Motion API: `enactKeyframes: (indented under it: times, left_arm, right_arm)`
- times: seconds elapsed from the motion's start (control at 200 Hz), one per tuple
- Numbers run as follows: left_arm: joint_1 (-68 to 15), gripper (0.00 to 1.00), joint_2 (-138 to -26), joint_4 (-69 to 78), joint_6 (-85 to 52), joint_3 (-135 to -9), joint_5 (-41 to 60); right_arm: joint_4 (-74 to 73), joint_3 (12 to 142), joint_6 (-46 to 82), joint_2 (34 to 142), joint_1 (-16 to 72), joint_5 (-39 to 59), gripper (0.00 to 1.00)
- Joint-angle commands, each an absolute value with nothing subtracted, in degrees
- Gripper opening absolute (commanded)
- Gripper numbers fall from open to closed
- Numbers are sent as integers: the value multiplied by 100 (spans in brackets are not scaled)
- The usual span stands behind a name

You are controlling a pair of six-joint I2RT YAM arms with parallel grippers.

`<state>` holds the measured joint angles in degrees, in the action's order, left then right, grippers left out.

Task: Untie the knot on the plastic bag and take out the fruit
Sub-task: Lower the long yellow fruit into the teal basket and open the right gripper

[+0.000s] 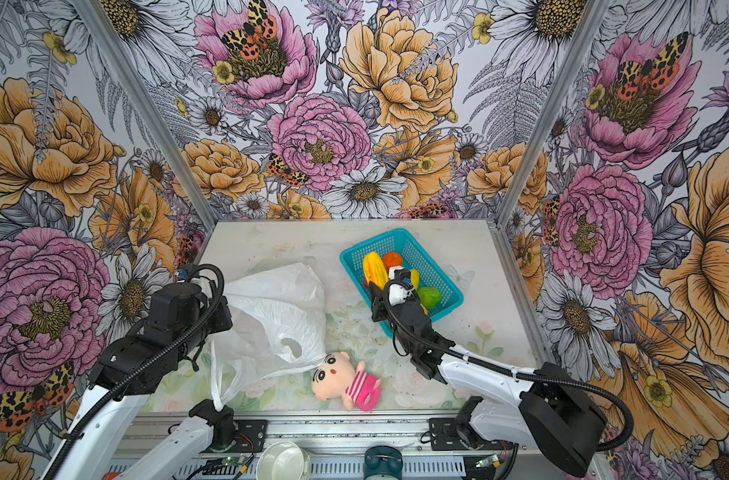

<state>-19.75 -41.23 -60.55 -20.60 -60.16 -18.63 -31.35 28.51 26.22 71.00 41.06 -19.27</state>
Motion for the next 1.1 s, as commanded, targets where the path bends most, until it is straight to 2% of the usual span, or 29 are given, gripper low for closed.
enactKeyframes:
  times: [0.0, 0.05, 0.145, 0.2, 0.365, 0.535, 0.6, 0.735, 0.83, 1.096]
  left_arm:
    - [-2029, 0, -4097, -5933, -2109, -5958, -1969]
    - [-2031, 0, -4087, -5933, -2109, -5958, -1973]
    - [-2027, 0, -4087, -5933, -2109, -5954, -1985]
    - [-2033, 0, -4095, -5933, -2111, -5956, -1988]
    - [-2038, 0, -4104, -5933, -2118, -5959, -1995]
    - [-2025, 0, -4115, -5933, -2118, -5959, -1990]
    - [-2023, 0, -4114, -5933, -2117, -5958, -1995]
    - [-2021, 0, -4114, -5932, -2125, -5958, -1992]
    - [-2022, 0, -4113, -5930, -2120, -5957, -1995]
    - [-2022, 0, -4106, -5933, -2119, -5956, -1995]
  right_arm:
    - [-2360, 3247, 3663, 7768, 3624, -1826, 26]
    - [-2082, 3474, 3837, 8190, 3438, -1734, 26]
    - [-1728, 3941, 3985, 8926, 3221, -1338, 18]
    - [-1633, 4114, 4038, 9231, 3208, -1293, 18]
    - [-1634, 4263, 4054, 9551, 3213, -1294, 18]
    - [-1626, 4239, 4033, 9527, 3208, -1336, 25]
    - [-1634, 4236, 4034, 9513, 3208, -1329, 32]
    - [-1631, 4124, 4024, 9316, 3218, -1408, 61]
    - [-1611, 3968, 3945, 8977, 3256, -1579, 77]
    - [-1363, 3586, 3430, 7488, 3838, -2553, 86]
